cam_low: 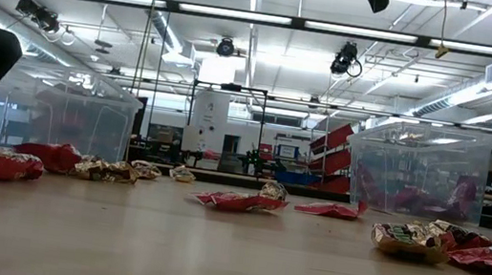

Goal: Sort candy
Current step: Put the purple candy into the top right transparent bin

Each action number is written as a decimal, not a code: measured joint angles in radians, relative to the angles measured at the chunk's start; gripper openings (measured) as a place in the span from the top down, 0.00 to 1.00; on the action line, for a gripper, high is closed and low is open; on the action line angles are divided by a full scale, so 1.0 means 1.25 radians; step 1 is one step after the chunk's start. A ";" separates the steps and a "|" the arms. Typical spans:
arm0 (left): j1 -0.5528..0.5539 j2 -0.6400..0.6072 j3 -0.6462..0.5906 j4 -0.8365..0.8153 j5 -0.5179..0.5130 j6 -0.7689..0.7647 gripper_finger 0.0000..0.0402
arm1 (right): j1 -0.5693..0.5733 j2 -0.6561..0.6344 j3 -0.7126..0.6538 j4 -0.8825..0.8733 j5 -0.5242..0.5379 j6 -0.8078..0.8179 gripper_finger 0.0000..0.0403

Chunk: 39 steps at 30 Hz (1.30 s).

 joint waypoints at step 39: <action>0.179 0.084 0.001 0.130 -0.199 0.170 1.00 | 0.000 0.000 0.000 0.007 0.000 -0.029 0.90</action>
